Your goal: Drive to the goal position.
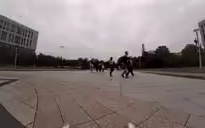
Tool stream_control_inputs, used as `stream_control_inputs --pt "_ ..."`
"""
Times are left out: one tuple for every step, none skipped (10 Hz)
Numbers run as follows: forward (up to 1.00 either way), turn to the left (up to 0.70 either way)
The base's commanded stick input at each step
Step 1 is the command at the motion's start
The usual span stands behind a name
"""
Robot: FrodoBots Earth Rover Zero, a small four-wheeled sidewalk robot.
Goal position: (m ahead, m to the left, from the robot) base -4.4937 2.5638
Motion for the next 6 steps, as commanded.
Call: stream_control_inputs --pt "0.70 0.00" --pt "0.70 0.00" --pt "0.70 0.00" --pt "0.70 0.00" --pt "0.70 0.00" --pt "0.70 0.00"
